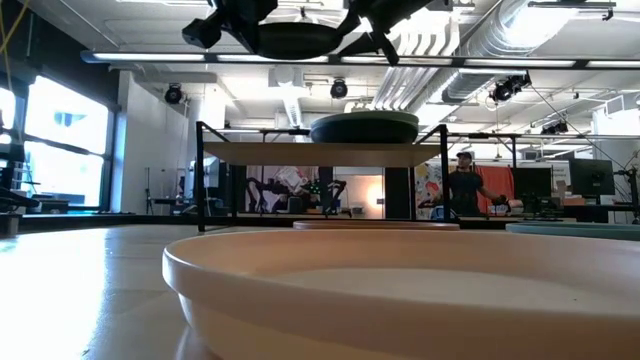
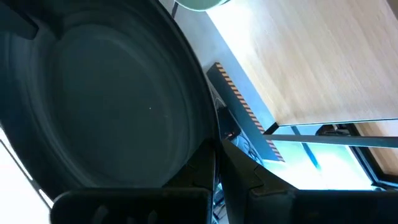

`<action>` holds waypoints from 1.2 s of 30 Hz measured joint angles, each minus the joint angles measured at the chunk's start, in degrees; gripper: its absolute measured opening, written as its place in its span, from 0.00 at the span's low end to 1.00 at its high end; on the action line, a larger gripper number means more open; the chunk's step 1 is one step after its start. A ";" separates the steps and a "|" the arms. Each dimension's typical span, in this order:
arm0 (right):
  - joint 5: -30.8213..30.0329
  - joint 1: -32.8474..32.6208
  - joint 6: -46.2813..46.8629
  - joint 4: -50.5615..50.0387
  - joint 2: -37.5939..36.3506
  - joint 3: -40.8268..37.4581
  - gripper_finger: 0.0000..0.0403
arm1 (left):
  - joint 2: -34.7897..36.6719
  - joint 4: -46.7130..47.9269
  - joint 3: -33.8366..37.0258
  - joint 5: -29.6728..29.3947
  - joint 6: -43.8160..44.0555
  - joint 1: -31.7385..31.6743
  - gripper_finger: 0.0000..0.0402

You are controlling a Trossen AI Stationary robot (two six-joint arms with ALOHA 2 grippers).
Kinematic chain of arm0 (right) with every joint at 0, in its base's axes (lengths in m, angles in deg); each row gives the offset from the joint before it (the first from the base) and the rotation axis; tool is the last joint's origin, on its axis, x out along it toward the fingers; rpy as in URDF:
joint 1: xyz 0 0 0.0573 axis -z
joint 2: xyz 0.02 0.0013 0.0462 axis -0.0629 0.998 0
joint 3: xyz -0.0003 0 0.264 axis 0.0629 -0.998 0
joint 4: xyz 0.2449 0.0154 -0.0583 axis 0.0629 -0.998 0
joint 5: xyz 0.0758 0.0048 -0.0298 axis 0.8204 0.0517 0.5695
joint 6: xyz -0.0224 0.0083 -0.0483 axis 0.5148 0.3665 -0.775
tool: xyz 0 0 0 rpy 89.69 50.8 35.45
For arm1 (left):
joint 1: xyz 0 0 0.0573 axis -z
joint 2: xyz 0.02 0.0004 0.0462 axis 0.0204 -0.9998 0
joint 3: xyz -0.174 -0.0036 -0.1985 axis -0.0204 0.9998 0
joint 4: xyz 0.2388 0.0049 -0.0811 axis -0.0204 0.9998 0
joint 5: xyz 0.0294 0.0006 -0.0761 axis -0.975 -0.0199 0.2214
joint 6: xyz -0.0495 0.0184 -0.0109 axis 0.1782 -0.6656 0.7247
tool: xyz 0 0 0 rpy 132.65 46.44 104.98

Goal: Place and stack plates onto a shelf
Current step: Stack the black plate on the top of the green plate on the shelf

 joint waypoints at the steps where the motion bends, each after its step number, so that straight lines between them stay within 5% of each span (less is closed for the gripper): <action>1: 0.00 0.00 0.00 0.00 0.00 0.00 0.30 | 0.00 0.00 0.00 0.02 0.02 0.00 0.00; 10: 0.24 0.02 -0.26 0.04 0.00 0.00 0.02 | 0.00 -0.33 0.00 1.89 4.58 0.02 0.03; 24: 0.33 0.04 0.02 -0.22 0.00 0.00 0.01 | 0.04 -0.29 0.00 2.54 15.20 -0.02 0.09; 36: 0.44 0.04 -0.02 -0.28 0.00 0.00 0.00 | 0.09 0.00 0.00 3.78 23.76 0.21 0.27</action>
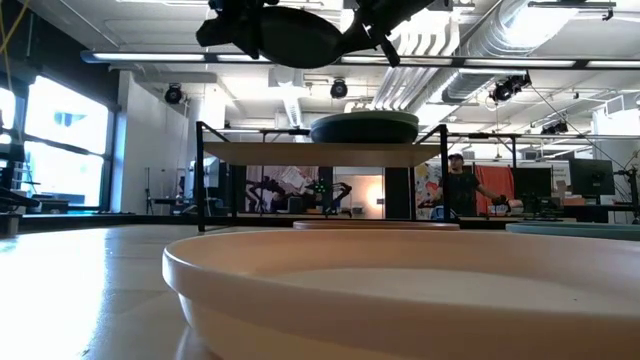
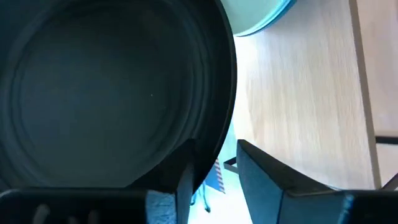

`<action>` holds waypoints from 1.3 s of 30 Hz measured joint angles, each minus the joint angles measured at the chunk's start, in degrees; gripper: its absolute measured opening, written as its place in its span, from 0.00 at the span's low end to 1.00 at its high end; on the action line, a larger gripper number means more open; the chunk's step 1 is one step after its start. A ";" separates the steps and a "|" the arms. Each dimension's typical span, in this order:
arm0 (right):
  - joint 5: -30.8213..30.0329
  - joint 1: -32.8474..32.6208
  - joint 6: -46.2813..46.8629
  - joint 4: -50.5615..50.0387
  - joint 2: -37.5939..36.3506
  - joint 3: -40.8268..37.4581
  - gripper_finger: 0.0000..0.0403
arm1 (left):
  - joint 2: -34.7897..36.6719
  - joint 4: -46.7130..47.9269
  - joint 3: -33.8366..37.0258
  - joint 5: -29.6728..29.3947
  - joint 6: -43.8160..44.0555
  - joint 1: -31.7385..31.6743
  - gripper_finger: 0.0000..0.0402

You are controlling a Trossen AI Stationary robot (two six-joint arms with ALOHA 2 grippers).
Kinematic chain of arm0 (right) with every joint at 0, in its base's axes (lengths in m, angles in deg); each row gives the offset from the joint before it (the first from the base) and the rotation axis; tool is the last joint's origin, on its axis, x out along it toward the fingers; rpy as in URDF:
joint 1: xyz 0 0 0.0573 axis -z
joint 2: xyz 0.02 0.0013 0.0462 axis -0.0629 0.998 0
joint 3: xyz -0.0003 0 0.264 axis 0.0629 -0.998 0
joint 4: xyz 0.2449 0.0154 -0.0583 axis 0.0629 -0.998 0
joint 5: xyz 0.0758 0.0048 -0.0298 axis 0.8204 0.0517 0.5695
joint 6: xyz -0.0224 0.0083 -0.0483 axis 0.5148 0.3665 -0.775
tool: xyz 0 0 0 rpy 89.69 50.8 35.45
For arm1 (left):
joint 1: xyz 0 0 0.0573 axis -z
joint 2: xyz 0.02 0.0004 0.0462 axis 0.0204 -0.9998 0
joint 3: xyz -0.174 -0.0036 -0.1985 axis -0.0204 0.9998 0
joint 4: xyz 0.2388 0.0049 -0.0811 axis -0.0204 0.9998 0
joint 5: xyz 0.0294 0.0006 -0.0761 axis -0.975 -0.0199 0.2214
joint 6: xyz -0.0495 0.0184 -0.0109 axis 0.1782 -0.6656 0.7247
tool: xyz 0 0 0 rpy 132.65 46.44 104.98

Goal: Place and stack plates onto a shelf
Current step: Stack the black plate on the top of the green plate on the shelf

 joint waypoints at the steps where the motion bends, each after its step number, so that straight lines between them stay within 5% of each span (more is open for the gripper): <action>1: 0.01 0.08 -0.02 0.00 0.00 0.00 0.00 | 0.00 0.00 0.00 -0.09 0.48 0.31 0.28; 20: 6.74 7.86 -0.46 -0.65 -0.50 0.00 0.00 | 1.24 0.48 0.04 -12.48 8.78 3.46 0.30; 33: 13.40 15.27 -0.57 -16.81 -0.50 0.00 0.00 | 3.58 0.62 0.04 -11.76 29.49 2.39 0.30; 39: 13.44 15.52 -2.03 -23.15 -0.50 0.00 0.00 | 3.56 0.62 0.04 -5.70 41.11 0.94 0.30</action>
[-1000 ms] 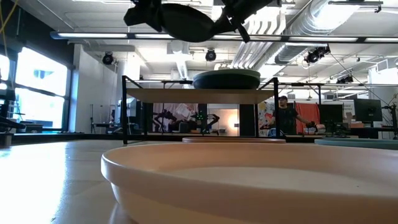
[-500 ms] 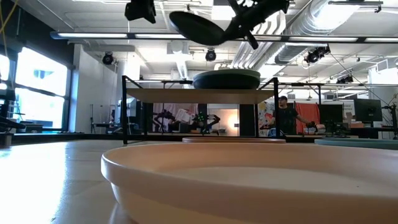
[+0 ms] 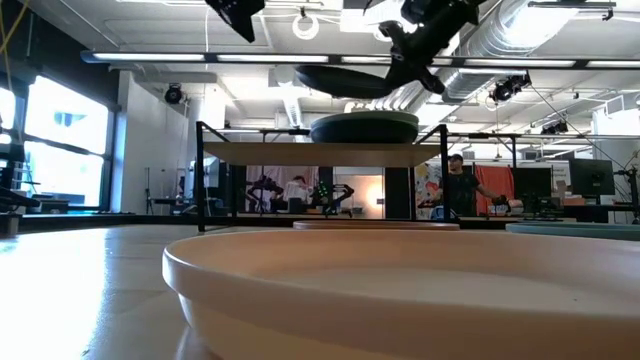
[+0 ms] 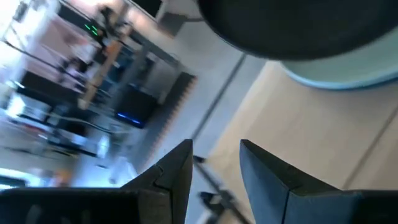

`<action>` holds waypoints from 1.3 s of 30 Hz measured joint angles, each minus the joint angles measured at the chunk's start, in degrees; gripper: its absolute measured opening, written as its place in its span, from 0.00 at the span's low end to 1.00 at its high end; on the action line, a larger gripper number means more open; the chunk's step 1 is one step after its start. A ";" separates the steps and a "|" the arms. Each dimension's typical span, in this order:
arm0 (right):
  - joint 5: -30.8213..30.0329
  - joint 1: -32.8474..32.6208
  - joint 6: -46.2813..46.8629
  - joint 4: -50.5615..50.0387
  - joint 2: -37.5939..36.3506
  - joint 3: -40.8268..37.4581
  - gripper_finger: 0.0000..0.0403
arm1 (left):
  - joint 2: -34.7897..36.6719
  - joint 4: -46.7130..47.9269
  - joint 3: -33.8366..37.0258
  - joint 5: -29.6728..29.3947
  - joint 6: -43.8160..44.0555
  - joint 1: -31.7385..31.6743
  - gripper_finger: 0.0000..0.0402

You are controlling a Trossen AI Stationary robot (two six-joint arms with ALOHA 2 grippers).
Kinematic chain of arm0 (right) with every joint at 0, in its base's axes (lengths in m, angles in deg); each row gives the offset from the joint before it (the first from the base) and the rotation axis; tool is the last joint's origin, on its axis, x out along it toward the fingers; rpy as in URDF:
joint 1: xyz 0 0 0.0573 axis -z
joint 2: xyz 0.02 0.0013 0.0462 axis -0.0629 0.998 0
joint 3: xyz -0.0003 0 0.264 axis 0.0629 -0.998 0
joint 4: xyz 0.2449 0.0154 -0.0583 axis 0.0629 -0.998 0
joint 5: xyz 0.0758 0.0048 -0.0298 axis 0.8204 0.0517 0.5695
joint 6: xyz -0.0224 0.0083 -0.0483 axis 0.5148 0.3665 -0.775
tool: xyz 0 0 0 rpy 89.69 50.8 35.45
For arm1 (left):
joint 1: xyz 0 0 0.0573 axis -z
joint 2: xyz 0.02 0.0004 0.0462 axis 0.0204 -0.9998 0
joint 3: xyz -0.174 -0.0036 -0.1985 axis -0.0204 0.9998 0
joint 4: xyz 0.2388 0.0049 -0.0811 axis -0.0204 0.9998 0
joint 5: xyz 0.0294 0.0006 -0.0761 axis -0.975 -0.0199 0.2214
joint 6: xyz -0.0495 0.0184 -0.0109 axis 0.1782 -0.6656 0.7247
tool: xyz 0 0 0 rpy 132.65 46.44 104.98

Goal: Place and stack plates onto a shelf
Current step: Stack the black plate on the top of the green plate on the shelf

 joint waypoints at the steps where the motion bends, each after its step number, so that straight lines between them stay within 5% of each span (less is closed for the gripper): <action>1: 0.04 0.00 -0.11 -0.85 0.00 0.00 0.00 | 0.00 -0.02 0.00 1.09 1.81 -0.25 0.30; 8: 0.03 0.00 -0.73 -7.09 0.00 0.00 0.00 | 0.00 0.00 0.00 7.18 5.74 -1.05 0.30; 39: -5.13 -0.02 -1.04 -10.30 3.93 0.00 0.00 | -0.04 0.00 0.00 7.67 8.32 -1.02 0.30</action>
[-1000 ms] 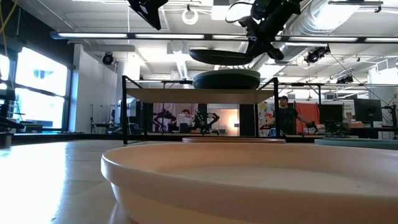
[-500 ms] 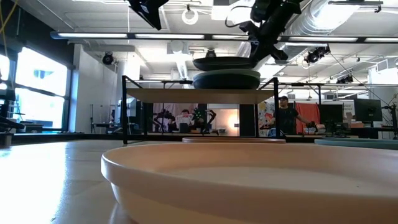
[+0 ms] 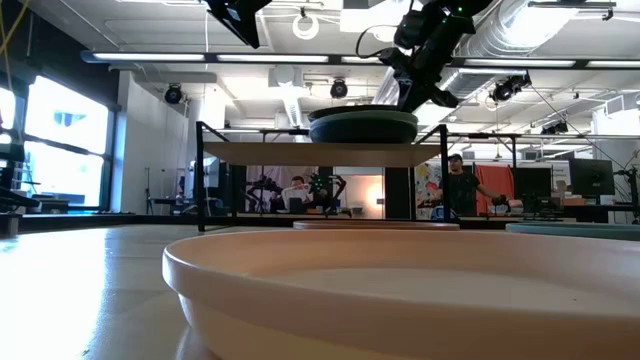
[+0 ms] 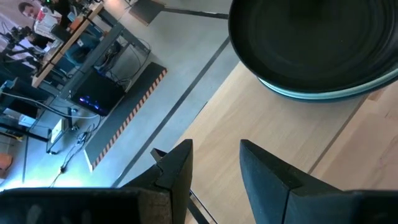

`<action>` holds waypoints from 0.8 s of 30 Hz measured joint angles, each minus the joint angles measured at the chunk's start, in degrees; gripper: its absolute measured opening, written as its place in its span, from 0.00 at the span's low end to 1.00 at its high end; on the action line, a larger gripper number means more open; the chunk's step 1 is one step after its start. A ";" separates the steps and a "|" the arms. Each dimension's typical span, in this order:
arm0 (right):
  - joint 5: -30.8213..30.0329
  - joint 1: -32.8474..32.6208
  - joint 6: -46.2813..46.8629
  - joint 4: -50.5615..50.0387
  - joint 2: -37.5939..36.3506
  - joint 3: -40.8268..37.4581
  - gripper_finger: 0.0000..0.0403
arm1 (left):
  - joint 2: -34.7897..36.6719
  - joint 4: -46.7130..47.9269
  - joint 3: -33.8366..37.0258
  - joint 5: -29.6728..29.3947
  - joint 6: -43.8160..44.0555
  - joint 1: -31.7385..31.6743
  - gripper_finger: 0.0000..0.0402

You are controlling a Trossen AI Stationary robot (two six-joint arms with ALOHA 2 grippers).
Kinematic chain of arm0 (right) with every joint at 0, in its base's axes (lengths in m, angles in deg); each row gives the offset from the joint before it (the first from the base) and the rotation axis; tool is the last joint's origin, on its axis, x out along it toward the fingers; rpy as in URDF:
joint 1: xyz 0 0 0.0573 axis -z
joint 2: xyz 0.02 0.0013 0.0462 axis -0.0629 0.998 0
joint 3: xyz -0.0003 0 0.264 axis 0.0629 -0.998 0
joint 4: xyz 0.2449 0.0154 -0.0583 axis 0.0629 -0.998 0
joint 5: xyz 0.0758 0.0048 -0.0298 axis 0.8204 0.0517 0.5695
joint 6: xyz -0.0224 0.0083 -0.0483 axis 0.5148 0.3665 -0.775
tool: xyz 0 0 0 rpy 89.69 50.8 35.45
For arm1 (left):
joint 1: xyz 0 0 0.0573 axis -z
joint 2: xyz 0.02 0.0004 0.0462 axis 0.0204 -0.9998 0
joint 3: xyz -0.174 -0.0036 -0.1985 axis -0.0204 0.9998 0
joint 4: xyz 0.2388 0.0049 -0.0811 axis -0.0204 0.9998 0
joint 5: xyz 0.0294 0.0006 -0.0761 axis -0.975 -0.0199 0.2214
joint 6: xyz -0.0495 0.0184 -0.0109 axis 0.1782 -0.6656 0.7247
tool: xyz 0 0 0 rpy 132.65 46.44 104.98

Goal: Place and stack plates onto a shelf
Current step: Stack the black plate on the top of the green plate on the shelf

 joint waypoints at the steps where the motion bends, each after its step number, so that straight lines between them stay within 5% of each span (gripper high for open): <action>1: -0.01 0.00 -0.23 0.04 0.00 0.00 0.00 | 0.00 0.00 0.00 0.00 0.00 0.00 0.30; 7: -0.70 -0.15 -1.76 0.11 0.00 0.00 0.02 | 0.00 0.00 0.00 -0.02 0.00 0.00 0.30; 17: -1.60 -0.13 -0.42 0.44 0.00 0.00 0.25 | 0.00 -0.01 0.00 -0.18 0.52 0.00 0.30; 24: 1.10 1.06 -1.49 0.40 -0.34 0.00 0.31 | 0.00 -0.02 0.00 -0.22 0.52 0.00 0.30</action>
